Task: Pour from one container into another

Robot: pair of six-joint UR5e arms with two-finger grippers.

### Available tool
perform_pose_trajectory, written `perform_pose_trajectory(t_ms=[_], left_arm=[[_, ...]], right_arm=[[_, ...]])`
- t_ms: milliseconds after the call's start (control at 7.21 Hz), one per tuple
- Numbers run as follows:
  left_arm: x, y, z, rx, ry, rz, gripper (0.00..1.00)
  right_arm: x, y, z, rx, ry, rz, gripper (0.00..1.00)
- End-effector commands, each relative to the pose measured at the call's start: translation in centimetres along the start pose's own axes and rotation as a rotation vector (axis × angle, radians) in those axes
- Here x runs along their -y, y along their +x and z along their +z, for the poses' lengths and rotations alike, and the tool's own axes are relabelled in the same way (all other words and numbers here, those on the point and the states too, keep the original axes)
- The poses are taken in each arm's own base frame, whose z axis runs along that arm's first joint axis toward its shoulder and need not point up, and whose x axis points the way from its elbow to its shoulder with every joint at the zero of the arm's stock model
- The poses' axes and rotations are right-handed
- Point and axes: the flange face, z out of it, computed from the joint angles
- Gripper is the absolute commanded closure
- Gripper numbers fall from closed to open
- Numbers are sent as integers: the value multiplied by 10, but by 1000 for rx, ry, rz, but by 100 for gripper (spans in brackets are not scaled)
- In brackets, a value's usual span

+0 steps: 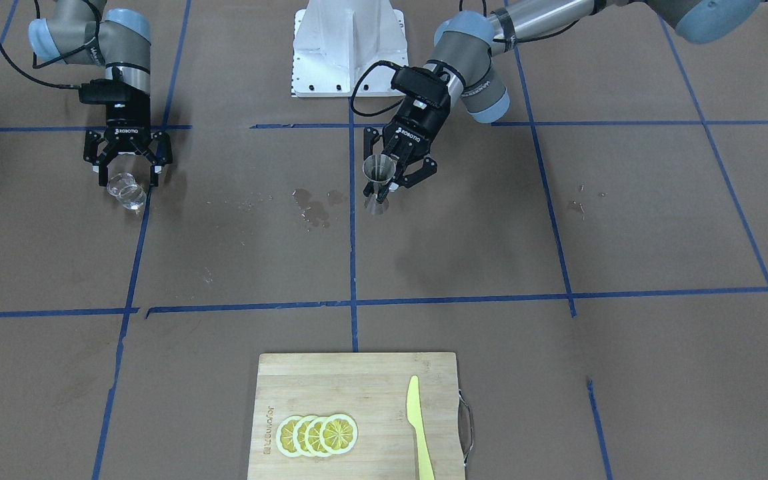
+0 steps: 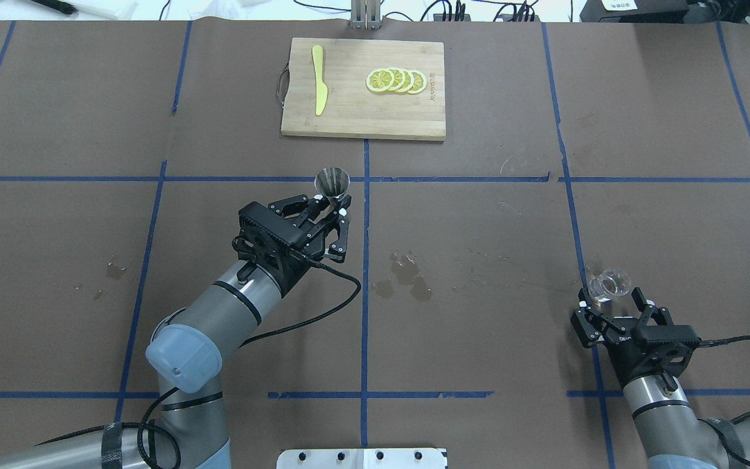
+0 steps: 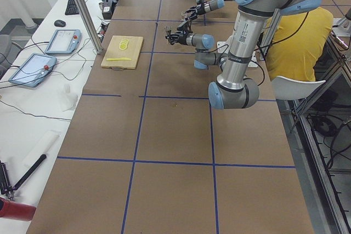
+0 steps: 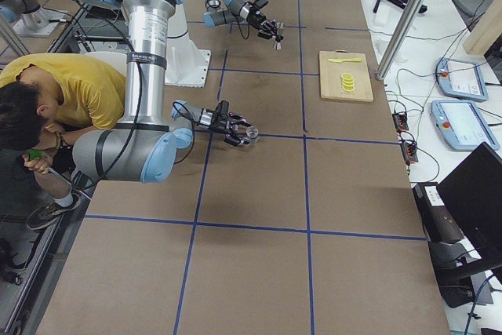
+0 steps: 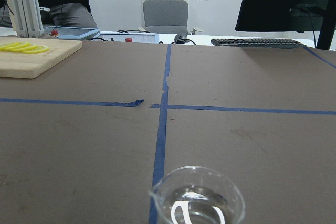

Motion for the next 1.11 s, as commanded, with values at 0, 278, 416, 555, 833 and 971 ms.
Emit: perform_pose_trajectory(t_ms=[0, 278, 416, 555, 833, 971], left_arm=[[-1, -1, 0, 0, -1, 2, 100], [-1, -1, 0, 0, -1, 2, 100], [-1, -1, 0, 0, -1, 2, 100], [-1, -1, 0, 0, -1, 2, 100], [-1, -1, 0, 0, -1, 2, 100], [-1, -1, 0, 0, -1, 2, 100]], right_arm=[[-1, -8, 5, 5, -14, 7, 0], [2, -3, 10, 15, -11, -8, 1], [2, -1, 11, 21, -17, -3, 1], [-3, 3, 14, 16, -17, -12, 1], [-1, 5, 18, 8, -27, -7, 2], [1, 5, 19, 5, -27, -4, 4]])
